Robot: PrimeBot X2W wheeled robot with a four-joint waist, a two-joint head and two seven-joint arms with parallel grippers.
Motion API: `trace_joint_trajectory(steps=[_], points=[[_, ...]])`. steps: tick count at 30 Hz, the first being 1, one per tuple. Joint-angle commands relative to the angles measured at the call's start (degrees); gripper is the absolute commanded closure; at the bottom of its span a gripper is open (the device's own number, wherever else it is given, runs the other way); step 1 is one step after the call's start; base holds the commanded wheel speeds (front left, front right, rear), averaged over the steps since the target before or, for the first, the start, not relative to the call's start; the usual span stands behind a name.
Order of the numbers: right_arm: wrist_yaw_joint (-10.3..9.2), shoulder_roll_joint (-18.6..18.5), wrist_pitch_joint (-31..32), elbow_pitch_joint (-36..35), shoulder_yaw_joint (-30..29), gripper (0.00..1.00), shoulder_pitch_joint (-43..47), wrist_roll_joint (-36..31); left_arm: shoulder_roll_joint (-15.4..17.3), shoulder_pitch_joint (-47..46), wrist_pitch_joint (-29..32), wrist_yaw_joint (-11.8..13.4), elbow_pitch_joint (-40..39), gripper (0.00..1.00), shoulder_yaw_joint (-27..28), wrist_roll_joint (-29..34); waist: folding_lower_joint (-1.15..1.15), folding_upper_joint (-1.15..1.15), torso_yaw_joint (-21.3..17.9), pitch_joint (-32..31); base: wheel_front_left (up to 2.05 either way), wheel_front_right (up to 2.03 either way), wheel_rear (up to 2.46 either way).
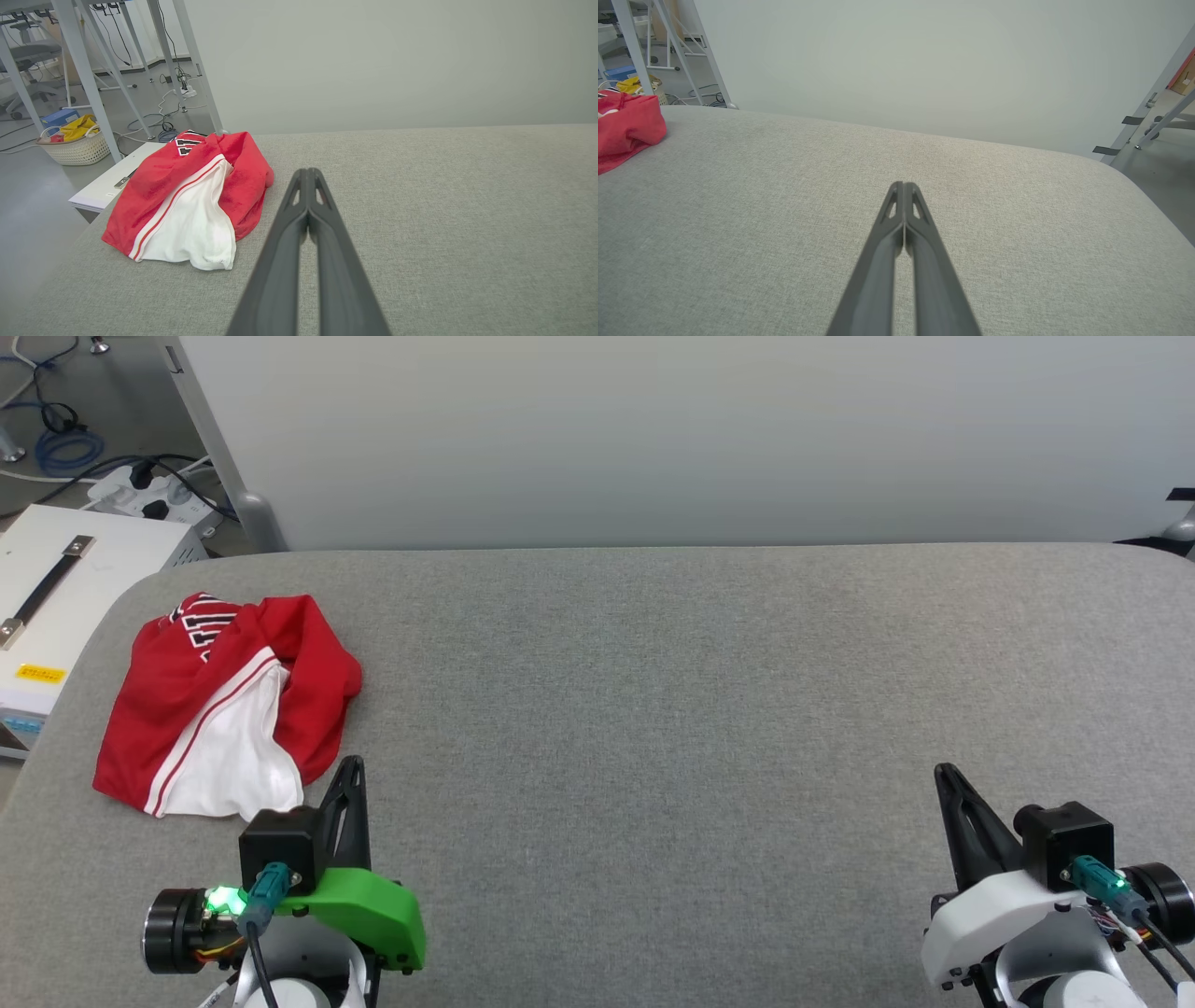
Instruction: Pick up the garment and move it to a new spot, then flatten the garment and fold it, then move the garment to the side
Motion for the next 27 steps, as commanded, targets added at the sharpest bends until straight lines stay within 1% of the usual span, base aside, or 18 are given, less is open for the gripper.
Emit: trace_joint_trajectory(steps=[1,27], points=[[-0.04,-0.05,0.17,-0.06,0.07,1.0,-0.93,-0.54,-0.32,0.03,-0.04,0.25,-0.09,1.0,-0.04,0.54,0.0,0.0,0.0,0.0,0.0,0.0,0.0],[-0.04,-0.05,0.17,-0.06,0.07,1.0,-0.93,-0.54,-0.32,0.03,-0.04,0.25,-0.09,1.0,-0.04,0.54,0.0,0.0,0.0,0.0,0.0,0.0,0.0]])
